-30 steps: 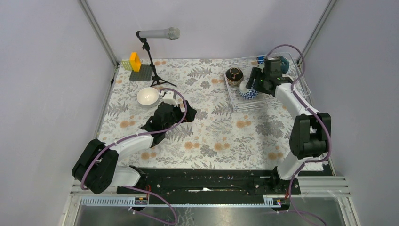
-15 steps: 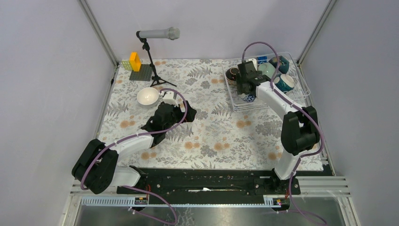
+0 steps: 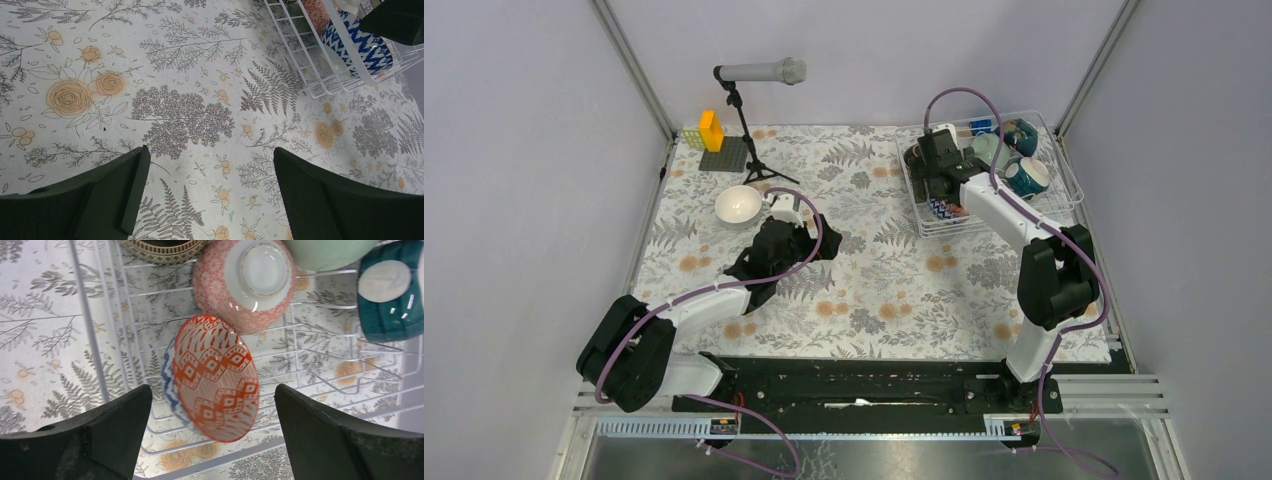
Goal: Unload the bowls from the dish rack
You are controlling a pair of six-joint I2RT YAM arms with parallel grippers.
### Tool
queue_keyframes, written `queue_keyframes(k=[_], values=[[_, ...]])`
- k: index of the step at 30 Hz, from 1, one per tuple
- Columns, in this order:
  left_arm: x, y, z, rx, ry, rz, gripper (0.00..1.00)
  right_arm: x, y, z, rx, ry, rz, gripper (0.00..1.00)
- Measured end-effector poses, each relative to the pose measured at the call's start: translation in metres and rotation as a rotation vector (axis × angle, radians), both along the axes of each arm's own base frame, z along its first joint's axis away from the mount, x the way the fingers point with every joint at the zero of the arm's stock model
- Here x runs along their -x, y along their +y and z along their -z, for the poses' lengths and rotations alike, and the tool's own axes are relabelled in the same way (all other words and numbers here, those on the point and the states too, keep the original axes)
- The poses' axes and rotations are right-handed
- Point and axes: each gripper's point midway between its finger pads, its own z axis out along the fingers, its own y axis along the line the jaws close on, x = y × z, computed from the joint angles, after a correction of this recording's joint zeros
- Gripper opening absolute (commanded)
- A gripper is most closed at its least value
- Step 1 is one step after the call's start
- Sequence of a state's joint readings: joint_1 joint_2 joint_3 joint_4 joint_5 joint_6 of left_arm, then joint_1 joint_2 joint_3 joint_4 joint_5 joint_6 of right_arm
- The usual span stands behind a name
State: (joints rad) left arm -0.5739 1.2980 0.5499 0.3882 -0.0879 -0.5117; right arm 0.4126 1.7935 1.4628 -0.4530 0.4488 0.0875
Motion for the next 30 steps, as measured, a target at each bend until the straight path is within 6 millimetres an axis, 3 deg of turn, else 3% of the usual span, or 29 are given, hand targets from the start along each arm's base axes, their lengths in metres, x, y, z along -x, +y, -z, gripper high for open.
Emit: queue_keyframes(k=[11, 23, 30], values=[[0.002, 0.002, 0.005, -0.012, 0.018, -0.002, 0.99, 0.003, 0.016, 0.002, -0.124, 0.041, -0.034, 0.69], [0.003, 0.002, 0.007, -0.018, 0.027, -0.001, 0.99, 0.01, -0.003, 0.012, -0.184, 0.114, 0.015, 0.67], [0.004, 0.002, 0.008, -0.019, 0.029, -0.001, 0.99, 0.006, -0.034, 0.011, -0.187, 0.09, 0.168, 0.6]])
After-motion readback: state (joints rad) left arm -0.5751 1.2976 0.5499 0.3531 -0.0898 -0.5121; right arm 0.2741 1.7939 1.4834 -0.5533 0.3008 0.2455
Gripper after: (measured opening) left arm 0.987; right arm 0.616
